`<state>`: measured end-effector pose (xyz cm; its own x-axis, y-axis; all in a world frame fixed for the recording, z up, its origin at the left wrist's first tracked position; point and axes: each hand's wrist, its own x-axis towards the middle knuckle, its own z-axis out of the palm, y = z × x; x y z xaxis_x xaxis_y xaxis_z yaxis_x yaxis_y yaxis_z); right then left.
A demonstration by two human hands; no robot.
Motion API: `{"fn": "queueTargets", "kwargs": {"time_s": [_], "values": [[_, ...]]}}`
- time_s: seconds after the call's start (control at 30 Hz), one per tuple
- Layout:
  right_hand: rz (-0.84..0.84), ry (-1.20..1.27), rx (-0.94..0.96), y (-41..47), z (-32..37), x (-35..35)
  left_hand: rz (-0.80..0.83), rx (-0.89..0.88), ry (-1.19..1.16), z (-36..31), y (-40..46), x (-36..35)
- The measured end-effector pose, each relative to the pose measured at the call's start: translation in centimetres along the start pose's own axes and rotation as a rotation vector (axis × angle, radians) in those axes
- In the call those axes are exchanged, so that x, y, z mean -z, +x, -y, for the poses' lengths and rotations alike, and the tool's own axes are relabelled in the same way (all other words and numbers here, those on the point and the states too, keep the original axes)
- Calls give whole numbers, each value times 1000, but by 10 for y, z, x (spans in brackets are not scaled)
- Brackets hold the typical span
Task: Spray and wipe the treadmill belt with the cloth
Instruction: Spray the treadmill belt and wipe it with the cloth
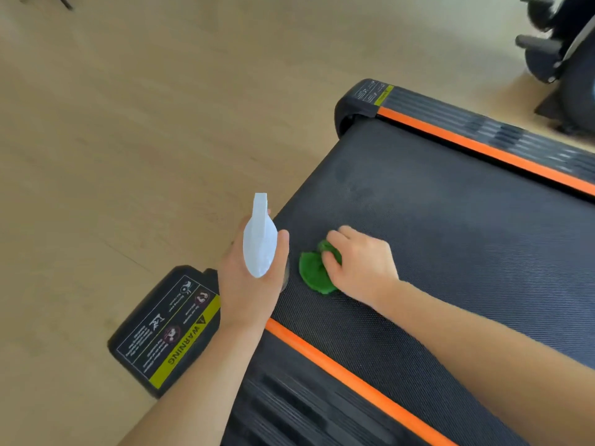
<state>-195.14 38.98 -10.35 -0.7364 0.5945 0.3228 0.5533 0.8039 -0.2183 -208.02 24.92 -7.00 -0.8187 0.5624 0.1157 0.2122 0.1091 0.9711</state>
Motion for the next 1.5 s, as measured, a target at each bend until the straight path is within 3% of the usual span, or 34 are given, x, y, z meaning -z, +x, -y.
{"fn": "queueTargets", "kwargs": {"time_s": [0.17, 0.3, 0.4, 0.53, 0.67, 0.87, 1.03, 1.23, 1.37, 1.5], "values": [[-17, -12, -161, 79, 15, -33, -11, 15, -42, 3, 0, 1], [-16, 54, -122, 26, 13, -14, 80, 238, 22, -27, 11, 12], [23, 98, -58, -43, 3, 20, 247, 376, 209, -60, 34, 36], [40, 101, -70, -77, -2, 37, 635, 589, 354, -79, 53, 69], [-19, 99, -65, -75, 0, 33, 790, 728, 412, -69, 51, 75], [-20, 88, -33, -76, 1, 35, 611, 693, 289, -59, 57, 62], [33, 138, 139, -62, 16, 29, 492, 645, 261, -50, 57, 58], [79, 157, 325, 25, 42, -11, 225, 464, 301, -48, 64, 53], [64, 14, 71, 115, 48, -42, 63, 379, 236, -38, 55, 46], [115, -13, -41, 130, 60, -50, 114, 330, 235, -41, 43, 43]]}}
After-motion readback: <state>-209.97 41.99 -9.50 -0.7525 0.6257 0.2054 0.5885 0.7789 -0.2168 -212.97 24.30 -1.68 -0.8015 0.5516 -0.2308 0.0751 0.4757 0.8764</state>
